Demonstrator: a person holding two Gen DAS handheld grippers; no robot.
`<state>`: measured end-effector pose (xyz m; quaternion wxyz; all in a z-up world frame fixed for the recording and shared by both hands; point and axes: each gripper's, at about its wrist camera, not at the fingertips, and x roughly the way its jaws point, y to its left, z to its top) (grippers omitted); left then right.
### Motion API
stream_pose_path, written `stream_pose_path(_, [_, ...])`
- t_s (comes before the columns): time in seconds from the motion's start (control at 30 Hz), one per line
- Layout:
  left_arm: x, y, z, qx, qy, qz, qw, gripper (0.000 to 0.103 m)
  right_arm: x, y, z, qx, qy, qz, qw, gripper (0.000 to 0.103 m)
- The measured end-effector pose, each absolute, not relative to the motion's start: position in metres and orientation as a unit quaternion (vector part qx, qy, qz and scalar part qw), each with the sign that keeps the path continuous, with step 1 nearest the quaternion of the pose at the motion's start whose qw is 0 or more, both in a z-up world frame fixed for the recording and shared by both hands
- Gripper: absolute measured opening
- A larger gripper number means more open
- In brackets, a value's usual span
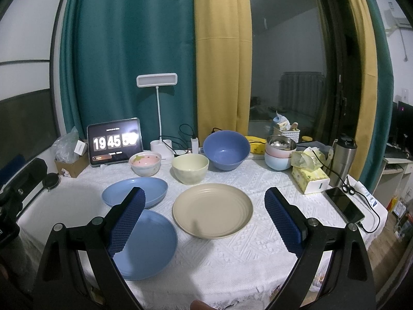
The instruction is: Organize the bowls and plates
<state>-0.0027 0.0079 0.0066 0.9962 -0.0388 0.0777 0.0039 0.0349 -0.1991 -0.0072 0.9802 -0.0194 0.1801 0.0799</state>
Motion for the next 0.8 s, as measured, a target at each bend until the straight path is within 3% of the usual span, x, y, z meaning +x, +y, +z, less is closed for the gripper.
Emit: stream_pose_path(0.8, [0.000,0.012,0.004,-0.041,0.083,0.007,0.996,0.102,0.036,-0.190,-0.017,-0.022,0.192,0.083,0.978,0.096])
